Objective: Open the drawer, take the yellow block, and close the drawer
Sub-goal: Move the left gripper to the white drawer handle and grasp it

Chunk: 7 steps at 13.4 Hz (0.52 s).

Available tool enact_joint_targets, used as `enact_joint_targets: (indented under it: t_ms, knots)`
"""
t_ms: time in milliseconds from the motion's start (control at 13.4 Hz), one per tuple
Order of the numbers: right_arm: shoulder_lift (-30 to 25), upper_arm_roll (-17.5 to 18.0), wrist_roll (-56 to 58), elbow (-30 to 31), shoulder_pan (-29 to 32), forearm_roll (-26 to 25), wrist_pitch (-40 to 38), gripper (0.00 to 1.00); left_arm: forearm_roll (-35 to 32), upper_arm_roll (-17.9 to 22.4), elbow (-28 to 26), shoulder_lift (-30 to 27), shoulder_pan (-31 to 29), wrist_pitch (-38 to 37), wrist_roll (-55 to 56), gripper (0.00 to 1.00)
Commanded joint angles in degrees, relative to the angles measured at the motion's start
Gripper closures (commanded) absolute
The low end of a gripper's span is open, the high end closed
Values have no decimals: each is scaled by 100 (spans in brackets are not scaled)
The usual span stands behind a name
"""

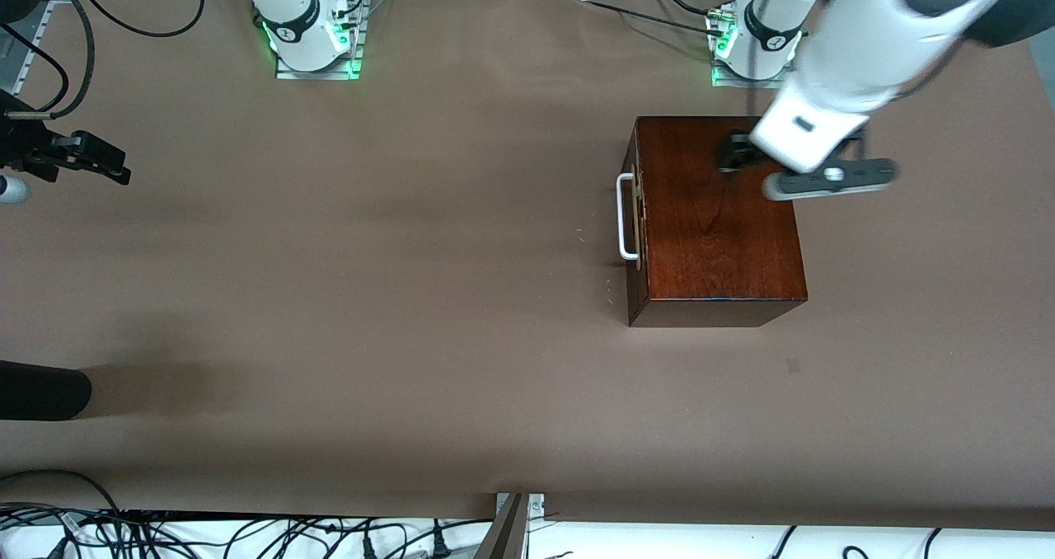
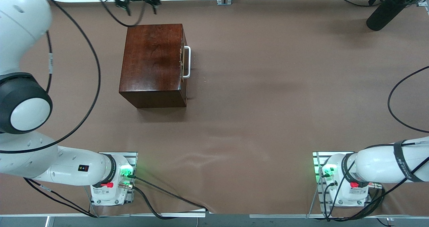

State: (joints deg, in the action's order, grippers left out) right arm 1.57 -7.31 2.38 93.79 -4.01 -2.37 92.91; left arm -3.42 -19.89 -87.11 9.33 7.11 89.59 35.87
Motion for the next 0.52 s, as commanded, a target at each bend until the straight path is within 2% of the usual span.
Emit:
enact_joint_targets:
  t_ms: [0, 149, 448]
  knots:
    - [-7, 2, 8, -36, 23, 44, -72, 0, -176, -243, -34, 367, 210, 191, 629, 0]
    - [-7, 2, 8, -45, 23, 44, -72, 0, -202, -322, -43, 639, 535, 400, 1410, 0]
    - [-7, 2, 17, -45, 23, 35, -72, 0, -659, -524, -209, 1044, 993, 682, 2124, 0]
